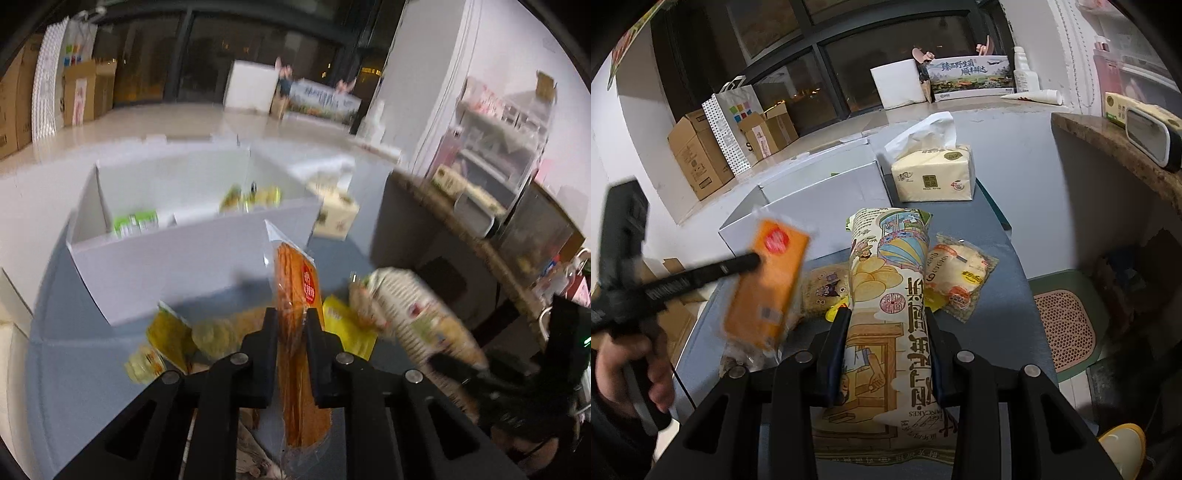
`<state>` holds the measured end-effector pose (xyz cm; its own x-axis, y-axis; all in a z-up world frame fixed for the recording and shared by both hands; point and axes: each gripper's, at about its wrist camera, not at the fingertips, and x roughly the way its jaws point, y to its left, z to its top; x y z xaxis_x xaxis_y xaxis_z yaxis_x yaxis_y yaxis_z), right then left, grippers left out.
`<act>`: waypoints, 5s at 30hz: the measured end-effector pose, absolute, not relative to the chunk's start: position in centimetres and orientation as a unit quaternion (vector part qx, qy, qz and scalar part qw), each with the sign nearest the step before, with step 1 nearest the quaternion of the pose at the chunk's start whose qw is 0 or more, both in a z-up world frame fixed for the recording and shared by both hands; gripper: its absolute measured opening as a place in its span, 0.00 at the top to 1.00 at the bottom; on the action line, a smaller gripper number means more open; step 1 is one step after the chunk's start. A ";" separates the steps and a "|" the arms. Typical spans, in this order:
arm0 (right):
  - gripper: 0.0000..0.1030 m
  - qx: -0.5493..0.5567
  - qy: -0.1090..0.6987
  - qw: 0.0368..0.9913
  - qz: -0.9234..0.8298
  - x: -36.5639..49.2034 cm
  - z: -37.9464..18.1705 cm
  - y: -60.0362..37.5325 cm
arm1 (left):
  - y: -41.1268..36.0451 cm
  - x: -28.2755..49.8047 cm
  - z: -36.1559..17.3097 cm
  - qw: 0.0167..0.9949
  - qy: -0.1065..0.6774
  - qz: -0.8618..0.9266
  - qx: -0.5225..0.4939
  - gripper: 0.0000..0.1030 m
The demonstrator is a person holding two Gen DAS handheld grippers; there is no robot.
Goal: Organize snacks
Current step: 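Grasp the orange bread pack with the left gripper while the right carries the printed bag to the box, then drop the orange pack and printed bag into the white box, then withdraw both grippers, then grasp the white printed snack bag with the left gripper while the right grasps the round pastry, then lower both held snacks into the white box and open both grippers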
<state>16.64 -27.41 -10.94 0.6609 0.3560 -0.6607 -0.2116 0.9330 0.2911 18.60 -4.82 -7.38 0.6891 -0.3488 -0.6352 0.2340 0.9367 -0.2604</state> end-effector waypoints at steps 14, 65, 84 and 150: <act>0.61 0.074 0.331 0.913 0.227 23.8 -5.1 -20.9 | 3.5 24.4 -1.5 0.948 0.288 -0.093 -0.093 0.84; 0.00 0.075 0.276 0.928 0.240 20.7 -3.3 -21.3 | 5.9 17.9 -6.2 0.934 0.333 -0.084 -0.098 0.00; 0.00 0.095 0.324 0.923 0.187 14.8 -9.9 -24.3 | 0.1 13.5 -15.7 0.872 0.469 -0.061 -0.126 0.00; 0.21 0.052 0.298 0.936 0.179 27.5 -4.2 -20.6 | 5.2 21.9 -4.3 0.939 0.306 -0.129 -0.093 0.55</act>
